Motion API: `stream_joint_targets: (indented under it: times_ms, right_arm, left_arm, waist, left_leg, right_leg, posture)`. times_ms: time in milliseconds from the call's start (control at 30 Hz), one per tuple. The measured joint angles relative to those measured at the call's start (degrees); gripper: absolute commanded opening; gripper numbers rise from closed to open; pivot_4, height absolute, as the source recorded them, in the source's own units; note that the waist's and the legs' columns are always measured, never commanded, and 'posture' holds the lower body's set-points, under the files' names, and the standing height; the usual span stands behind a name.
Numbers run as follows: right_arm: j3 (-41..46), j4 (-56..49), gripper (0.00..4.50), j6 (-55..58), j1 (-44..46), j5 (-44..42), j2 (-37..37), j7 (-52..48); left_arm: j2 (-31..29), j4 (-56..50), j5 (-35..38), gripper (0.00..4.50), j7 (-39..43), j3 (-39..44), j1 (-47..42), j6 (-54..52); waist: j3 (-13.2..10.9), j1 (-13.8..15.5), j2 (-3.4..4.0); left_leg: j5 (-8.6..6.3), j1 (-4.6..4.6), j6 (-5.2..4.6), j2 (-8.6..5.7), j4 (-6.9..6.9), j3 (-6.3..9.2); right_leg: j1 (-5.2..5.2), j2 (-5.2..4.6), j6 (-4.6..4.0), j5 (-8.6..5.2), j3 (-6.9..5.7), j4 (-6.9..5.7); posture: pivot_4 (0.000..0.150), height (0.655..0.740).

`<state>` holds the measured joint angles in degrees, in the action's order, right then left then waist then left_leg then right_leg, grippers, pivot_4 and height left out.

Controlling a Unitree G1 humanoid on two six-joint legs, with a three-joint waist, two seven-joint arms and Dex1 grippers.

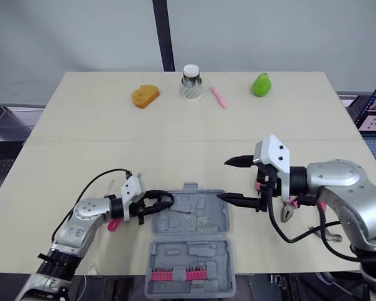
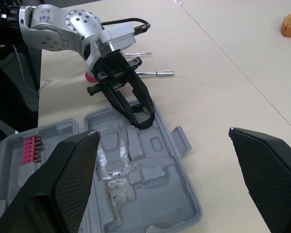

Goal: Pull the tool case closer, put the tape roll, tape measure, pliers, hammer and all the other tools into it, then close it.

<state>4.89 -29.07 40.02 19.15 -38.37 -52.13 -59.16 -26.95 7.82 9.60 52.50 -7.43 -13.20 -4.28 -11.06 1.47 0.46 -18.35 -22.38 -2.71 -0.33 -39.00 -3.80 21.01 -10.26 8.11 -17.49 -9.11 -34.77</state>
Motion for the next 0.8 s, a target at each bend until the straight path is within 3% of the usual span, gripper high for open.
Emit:
stream_joint_targets:
  times_ms: [800]
  right_arm:
    - [0.0,-0.1,4.50,0.1,-0.1,0.0,0.0,0.1]
  left_arm:
    - [-1.0,1.5,-4.5,1.86,-2.0,-2.1,-0.4,5.4]
  waist:
    - [0.0,-0.1,0.00]
  left_leg:
    - [0.00,0.08,0.00,0.01,0.02,0.01]
  right_leg:
    - [-0.05,-0.01,0.00,0.00,0.00,0.00]
  posture:
    - [0.150,0.7400]
